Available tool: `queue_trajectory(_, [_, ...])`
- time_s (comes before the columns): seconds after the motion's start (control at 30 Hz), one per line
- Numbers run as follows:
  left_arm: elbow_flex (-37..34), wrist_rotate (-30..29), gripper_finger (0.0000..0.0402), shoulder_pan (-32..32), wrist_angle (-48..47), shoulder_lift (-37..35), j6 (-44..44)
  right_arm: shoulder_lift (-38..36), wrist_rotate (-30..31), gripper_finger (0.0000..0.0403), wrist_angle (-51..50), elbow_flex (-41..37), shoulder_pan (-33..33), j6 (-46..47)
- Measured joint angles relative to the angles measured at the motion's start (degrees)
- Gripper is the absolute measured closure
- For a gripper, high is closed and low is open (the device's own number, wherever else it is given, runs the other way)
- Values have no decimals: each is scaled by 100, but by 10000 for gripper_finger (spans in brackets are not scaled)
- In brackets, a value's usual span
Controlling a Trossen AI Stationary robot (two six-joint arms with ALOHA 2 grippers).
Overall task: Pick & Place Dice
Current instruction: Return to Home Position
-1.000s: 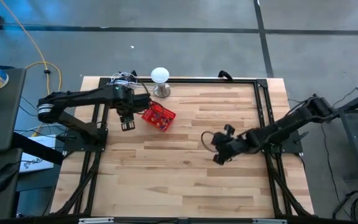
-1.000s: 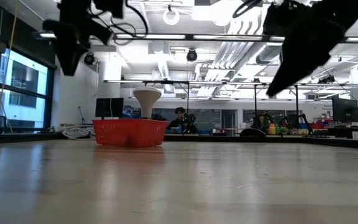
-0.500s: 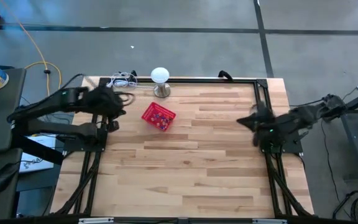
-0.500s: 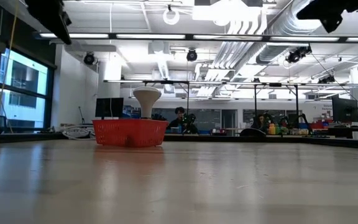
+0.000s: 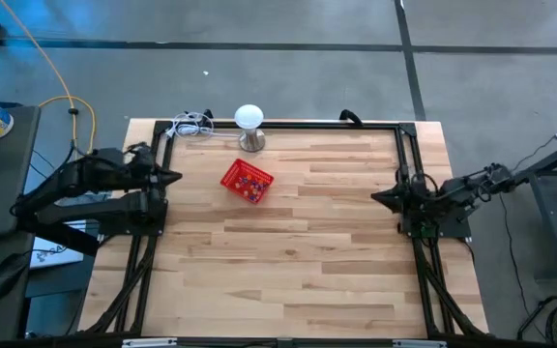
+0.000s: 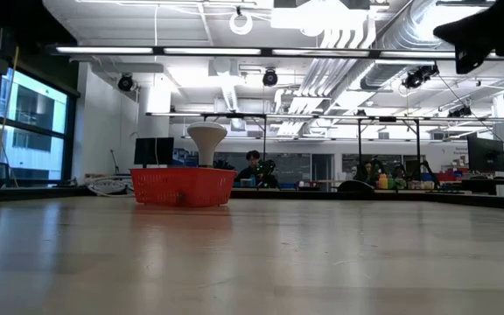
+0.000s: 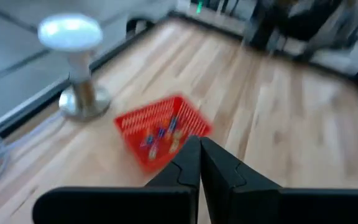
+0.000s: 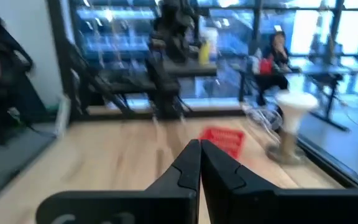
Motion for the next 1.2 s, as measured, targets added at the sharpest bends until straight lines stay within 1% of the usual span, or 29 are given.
queue_trajectory(0.07, [-12,134,399,-4,84,-289,-149,51,-135,402,309,-210,-44,-7])
queue_trajectory(0.13, [-75,249,399,-4,83,-540,-301,48,-137,402,313,-425,-117,-1])
queue_trajectory(0.2, [-185,292,399,-4,173,-775,-457,8,-346,402,489,-591,-176,148])
queue_trajectory(0.3, [-463,297,399,-4,491,-1127,-701,-10,-436,402,632,-966,-271,311])
queue_trajectory(0.4, [-881,297,399,-4,880,-1381,-747,12,-564,402,1069,-1119,-365,386])
queue_trajectory(0.5, [-1206,340,399,-4,1225,-1324,-804,74,-839,402,1156,-1165,-439,328])
queue_trajectory(0.6, [-1497,364,399,-4,1902,-1209,-835,71,-863,402,1176,-1180,-494,339])
queue_trajectory(0.8, [-2197,361,399,-14,2835,-1115,-856,84,-903,402,1160,-1184,-585,215])
queue_trajectory(0.9, [-2602,361,399,-17,3125,-1103,-802,93,-903,402,1152,-1184,-629,36])
queue_trajectory(1.13, [-3645,637,399,-26,4038,-1103,-726,94,-906,402,1147,-1187,-658,152])
queue_trajectory(1.2, [-3895,639,399,-25,4492,-1098,-709,94,-906,402,1147,-1189,-659,159])
